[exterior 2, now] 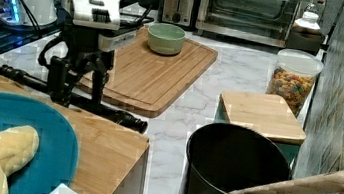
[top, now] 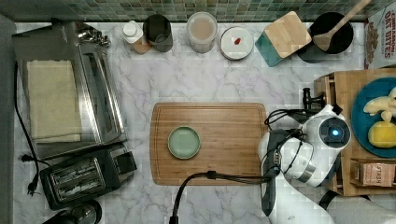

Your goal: Open the drawer.

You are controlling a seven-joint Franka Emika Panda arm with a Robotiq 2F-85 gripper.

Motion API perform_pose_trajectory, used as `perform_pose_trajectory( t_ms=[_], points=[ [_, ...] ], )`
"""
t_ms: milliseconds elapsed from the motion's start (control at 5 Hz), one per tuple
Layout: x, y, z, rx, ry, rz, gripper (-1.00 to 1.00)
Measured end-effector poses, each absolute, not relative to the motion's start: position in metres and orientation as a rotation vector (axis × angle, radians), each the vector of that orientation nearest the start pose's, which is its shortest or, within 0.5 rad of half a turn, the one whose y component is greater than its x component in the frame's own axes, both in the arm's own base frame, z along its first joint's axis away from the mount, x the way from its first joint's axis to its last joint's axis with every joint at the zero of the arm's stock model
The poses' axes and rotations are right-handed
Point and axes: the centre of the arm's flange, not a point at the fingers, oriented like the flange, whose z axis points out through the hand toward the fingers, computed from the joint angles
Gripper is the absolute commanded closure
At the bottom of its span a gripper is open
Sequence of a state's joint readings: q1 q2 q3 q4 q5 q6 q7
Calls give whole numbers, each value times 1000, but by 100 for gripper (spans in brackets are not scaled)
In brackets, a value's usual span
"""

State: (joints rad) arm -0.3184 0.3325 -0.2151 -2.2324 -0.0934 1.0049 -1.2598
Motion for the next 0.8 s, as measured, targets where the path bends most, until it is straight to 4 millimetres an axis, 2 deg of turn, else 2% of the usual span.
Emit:
perform_pose_trajectory(
  t_ms=[400, 600, 800],
  points=[
    [470, -239, 229, -3200, 52, 26, -100],
    [470, -200, 233, -3181, 211, 26, -100],
    [474, -151, 233, -3180, 151, 52, -100]
  ],
)
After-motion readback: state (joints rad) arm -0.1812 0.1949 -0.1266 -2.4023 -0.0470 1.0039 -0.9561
